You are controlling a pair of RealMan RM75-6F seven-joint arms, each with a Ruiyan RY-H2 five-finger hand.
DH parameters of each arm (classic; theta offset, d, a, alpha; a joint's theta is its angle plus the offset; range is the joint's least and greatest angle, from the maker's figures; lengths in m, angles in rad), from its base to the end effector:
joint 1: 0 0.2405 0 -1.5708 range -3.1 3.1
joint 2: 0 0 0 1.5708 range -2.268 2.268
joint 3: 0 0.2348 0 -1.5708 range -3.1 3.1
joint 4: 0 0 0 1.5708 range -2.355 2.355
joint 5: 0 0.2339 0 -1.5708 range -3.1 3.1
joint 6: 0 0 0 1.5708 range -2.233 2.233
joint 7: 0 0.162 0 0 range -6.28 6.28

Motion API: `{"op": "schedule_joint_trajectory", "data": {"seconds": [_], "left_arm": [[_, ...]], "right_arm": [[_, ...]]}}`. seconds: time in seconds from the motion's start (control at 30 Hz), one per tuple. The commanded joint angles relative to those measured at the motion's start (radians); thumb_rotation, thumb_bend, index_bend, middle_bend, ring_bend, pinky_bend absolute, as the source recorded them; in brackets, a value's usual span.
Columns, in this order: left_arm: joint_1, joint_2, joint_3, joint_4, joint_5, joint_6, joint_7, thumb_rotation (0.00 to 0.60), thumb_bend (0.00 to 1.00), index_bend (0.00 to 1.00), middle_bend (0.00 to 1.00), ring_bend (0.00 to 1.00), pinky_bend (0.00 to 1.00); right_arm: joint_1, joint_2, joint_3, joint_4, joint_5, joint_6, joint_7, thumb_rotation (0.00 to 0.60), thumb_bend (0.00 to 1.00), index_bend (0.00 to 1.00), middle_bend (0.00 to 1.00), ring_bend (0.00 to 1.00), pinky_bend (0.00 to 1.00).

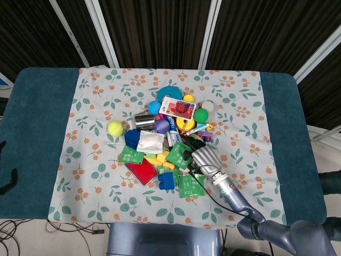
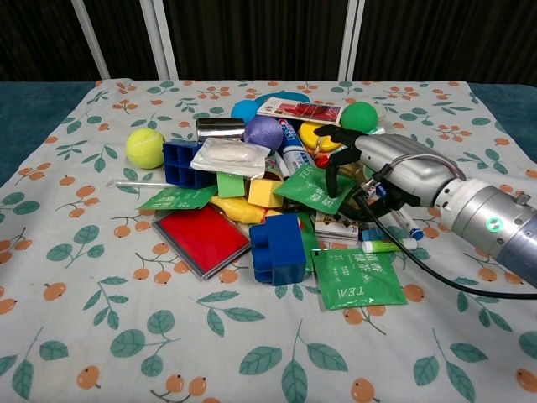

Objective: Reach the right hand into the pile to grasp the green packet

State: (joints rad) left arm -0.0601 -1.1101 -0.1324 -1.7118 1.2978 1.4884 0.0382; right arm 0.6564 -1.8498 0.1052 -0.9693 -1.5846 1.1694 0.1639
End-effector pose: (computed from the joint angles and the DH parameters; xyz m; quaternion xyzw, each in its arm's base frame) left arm -0.3074 0.2061 0.1442 -0.5022 -0.4329 -0.3873 0.6406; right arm -0.1493 -0.3349 -0.0903 0.7223 -0.3439 0.4900 0.3463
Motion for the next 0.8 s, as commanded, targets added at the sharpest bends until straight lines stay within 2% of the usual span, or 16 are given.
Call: {"op": "schedule_joint_trajectory", "data": {"seconds": [0.03,0.53,0.8], "left_arm": [[0.0,0.001,0.0,-0.001,0.0,0.0,0.0,0.6,0.48,0.03,0.0,0.0,0.0],[0.0,0.002,-0.003,-0.007,-0.005,0.0,0.0,0.6,0.48,0.03,0.0,0.0,0.0],[0.001,0.003,-0.004,-0.009,-0.009,0.0,-0.003,0.6,0.48,0.03,0.0,0.0,0.0]], "right_arm": [[0.001,0.0,-0.001,-0.002,0.002,-0.001,-0.002,0.6,0.45,0.58,0.04,0.09,0.21],[0.001,0.019,0.003,-0.044,0.009,0.019,0.027,0.6,0.5,0.7,0.08,0.11,0.21],[0.004,0.048,0.011,-0.086,0.018,0.019,0.032,0.6,0.52,0.72,0.09,0.11,0.21]]}}
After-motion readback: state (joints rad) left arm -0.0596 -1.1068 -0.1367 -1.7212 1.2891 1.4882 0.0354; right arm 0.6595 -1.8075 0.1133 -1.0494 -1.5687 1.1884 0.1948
